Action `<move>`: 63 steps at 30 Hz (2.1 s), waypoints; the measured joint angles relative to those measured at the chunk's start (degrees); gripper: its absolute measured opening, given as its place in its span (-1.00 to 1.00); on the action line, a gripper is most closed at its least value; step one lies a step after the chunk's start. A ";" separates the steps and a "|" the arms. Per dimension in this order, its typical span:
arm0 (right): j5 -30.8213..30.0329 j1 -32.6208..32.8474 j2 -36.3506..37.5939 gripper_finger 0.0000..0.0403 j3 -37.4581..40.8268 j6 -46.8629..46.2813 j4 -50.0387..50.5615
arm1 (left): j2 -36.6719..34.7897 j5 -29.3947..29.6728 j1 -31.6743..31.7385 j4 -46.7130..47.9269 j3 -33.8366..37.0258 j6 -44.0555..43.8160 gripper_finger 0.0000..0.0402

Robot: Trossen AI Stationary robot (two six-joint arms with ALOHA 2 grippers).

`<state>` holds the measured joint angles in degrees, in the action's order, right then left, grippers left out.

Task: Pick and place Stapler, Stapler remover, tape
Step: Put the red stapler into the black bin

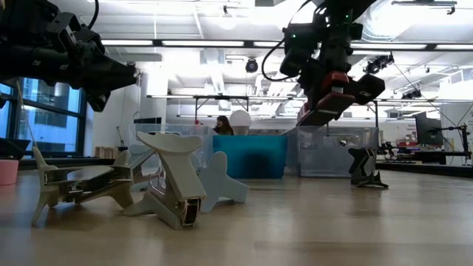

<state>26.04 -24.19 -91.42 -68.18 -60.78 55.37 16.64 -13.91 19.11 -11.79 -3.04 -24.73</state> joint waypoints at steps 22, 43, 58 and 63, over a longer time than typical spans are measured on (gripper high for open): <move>4.31 -4.32 -7.35 -0.06 -0.02 4.20 -2.14 | 0.00 0.00 0.00 0.00 0.00 0.00 -0.56; -2.71 -5.64 -9.18 -0.06 0.00 5.78 -3.63 | -0.01 0.02 -0.01 0.00 -0.01 0.00 -0.56; -4.83 -5.42 -9.18 -0.06 0.00 5.38 -3.79 | -0.01 0.00 0.00 0.00 0.02 0.00 -0.56; -4.93 -5.33 -9.18 0.08 0.00 5.56 -3.79 | 0.00 0.02 0.00 0.00 0.00 0.00 -0.56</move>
<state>21.12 -29.52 -100.60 -68.18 -55.22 51.59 16.64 -13.89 19.11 -11.79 -3.05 -24.73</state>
